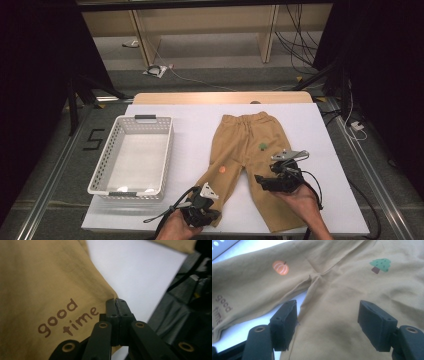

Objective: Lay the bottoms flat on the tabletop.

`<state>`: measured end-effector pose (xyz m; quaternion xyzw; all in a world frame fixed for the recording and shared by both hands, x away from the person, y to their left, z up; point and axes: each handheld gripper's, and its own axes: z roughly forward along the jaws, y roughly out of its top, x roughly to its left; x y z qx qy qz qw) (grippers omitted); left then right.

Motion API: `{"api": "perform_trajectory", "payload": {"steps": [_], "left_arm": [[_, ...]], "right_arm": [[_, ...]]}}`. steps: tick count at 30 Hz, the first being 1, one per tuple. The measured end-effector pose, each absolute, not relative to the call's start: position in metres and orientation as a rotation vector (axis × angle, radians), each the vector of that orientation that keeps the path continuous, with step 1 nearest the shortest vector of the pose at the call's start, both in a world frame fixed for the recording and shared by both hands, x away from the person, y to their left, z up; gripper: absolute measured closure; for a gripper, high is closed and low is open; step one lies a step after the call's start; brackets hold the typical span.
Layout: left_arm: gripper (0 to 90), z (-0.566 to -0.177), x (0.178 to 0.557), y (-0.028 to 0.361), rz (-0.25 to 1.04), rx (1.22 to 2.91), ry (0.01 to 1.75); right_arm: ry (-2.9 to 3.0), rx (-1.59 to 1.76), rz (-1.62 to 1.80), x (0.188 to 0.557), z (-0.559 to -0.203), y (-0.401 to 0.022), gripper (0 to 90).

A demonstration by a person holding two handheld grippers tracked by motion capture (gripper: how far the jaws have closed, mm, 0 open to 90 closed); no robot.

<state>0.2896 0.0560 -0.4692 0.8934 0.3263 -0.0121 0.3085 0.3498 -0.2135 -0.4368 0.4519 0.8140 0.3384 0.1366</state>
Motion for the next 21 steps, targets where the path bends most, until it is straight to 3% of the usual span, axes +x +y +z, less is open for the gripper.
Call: {"api": "perform_trajectory", "payload": {"steps": [5,12,17,21], "left_arm": [[89.2,-0.461,0.286,0.044,-0.156,2.254,0.816],[87.0,-0.468,0.286,0.025,-0.203,2.245,0.810],[64.1,-0.461,0.284,0.032,-0.213,2.234,0.793],[52.9,-0.443,0.289,0.053,-0.106,2.203,0.844]], "right_arm": [[2.345,1.316,0.985,0.351,-0.436,-0.216,33.1],[2.337,1.322,0.983,0.351,-0.436,-0.219,33.0],[2.340,1.329,0.980,0.351,-0.437,-0.221,33.1],[2.329,1.335,0.968,0.351,-0.436,-0.223,33.1]]}}
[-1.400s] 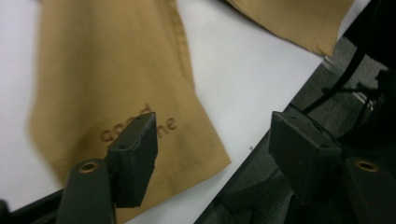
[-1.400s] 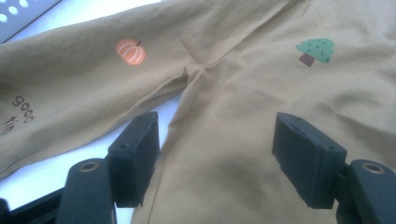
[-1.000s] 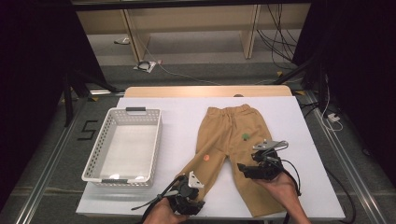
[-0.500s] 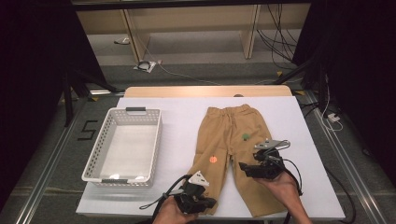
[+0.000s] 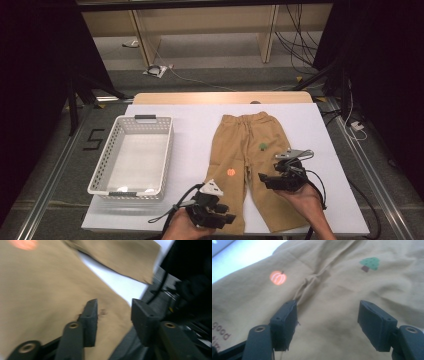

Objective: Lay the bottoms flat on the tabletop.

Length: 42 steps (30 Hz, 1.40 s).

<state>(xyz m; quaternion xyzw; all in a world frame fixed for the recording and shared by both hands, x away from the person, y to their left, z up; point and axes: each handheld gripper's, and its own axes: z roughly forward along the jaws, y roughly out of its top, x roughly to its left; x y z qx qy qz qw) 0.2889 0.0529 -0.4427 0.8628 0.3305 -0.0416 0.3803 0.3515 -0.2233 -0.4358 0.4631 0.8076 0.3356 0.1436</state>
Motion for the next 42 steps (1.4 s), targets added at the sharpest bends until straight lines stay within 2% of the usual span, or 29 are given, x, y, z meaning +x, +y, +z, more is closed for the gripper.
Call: {"api": "perform_trajectory", "payload": {"steps": [4,14,17,23,30,31,35,36,37,38,39,42], "left_arm": [[45.3,-0.439,0.297,0.081,0.005,2.166,0.974],[37.1,-0.454,0.307,0.092,0.039,2.171,1.098],[37.8,-0.459,0.308,0.093,0.027,2.179,1.116],[44.7,-0.467,0.310,0.097,-0.037,2.208,1.135],[57.8,-0.472,0.310,0.098,-0.069,2.247,1.125],[59.1,-0.472,0.310,0.098,-0.063,2.251,1.121],[69.0,-0.473,0.308,0.097,-0.056,2.258,1.115],[69.0,-0.473,0.308,0.097,-0.050,2.259,1.109],[75.1,-0.473,0.307,0.097,-0.047,2.261,1.104],[75.1,-0.473,0.307,0.096,-0.042,2.258,1.098],[81.7,-0.472,0.305,0.096,-0.039,2.254,1.083],[87.6,-0.472,0.304,0.094,-0.059,2.247,1.075]], "right_arm": [[2.287,1.364,0.934,0.356,-0.436,-0.236,33.0],[2.145,1.540,0.848,0.375,-0.443,-0.283,33.7],[2.148,1.594,0.809,0.381,-0.449,-0.289,36.0],[2.221,1.651,0.688,0.384,-0.463,-0.293,39.6],[2.267,1.651,0.635,0.367,-0.466,-0.296,50.1],[2.273,1.630,0.610,0.363,-0.465,-0.294,57.1],[2.281,1.606,0.599,0.360,-0.464,-0.295,75.0],[2.281,1.606,0.599,0.360,-0.464,-0.295,75.0],[2.289,1.605,0.606,0.359,-0.464,-0.296,83.8],[2.289,1.605,0.606,0.359,-0.464,-0.296,83.8],[2.285,1.609,0.615,0.358,-0.464,-0.298,87.7],[2.290,1.619,0.627,0.357,-0.463,-0.301,88.6]]}}
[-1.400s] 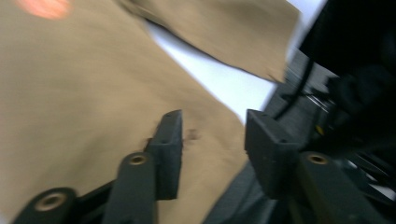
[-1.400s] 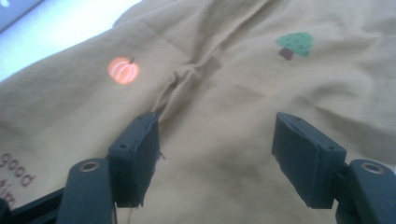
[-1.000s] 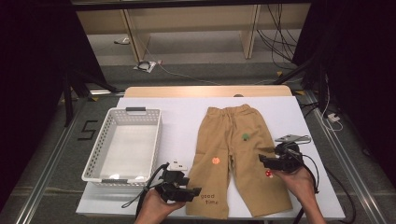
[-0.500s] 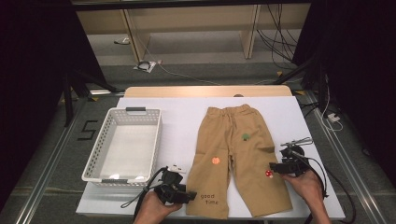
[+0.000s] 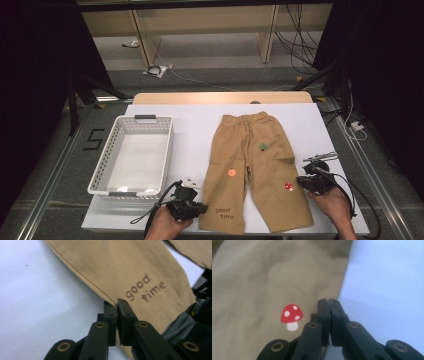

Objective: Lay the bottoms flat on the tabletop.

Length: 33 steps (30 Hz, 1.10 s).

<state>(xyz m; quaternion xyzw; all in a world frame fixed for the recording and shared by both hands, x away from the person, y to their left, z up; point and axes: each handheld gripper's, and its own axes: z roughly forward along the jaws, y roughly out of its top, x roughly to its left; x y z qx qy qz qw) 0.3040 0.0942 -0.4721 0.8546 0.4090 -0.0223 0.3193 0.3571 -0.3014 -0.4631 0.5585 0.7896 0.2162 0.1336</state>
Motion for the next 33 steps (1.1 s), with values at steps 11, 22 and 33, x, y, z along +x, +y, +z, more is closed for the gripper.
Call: {"api": "perform_trajectory", "payload": {"steps": [11,22,33], "left_arm": [[88.3,-0.472,0.304,0.094,-0.135,2.216,1.063],[88.3,-0.479,0.301,0.094,-0.159,2.252,1.051],[62.7,-0.475,0.300,0.103,-0.138,2.233,1.090]], "right_arm": [[2.250,1.660,0.591,0.351,-0.461,-0.328,86.8],[2.173,1.554,0.835,0.346,-0.434,-0.306,56.7],[2.146,1.427,1.126,0.334,-0.406,-0.258,36.9]]}}
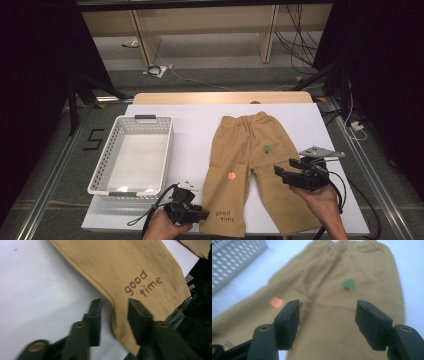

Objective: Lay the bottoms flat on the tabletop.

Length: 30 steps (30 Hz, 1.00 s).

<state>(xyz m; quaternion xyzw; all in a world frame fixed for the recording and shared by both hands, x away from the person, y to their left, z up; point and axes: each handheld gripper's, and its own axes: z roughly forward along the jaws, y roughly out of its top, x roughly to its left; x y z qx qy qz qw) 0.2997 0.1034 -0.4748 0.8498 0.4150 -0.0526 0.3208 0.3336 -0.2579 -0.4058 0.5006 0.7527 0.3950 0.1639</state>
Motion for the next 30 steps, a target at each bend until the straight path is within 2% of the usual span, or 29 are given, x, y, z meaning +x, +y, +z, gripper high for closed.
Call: {"api": "perform_trajectory", "payload": {"steps": [6,14,30], "left_arm": [[45.5,-0.472,0.297,0.111,-0.107,2.210,1.115],[31.5,-0.465,0.295,0.113,-0.059,2.174,1.125],[22.8,-0.463,0.291,0.110,-0.026,2.138,1.111]], "right_arm": [[2.211,1.328,1.147,0.327,-0.401,-0.228,33.6],[2.247,1.264,1.183,0.326,-0.401,-0.202,30.3],[2.314,1.160,1.236,0.341,-0.385,-0.148,25.6]]}}
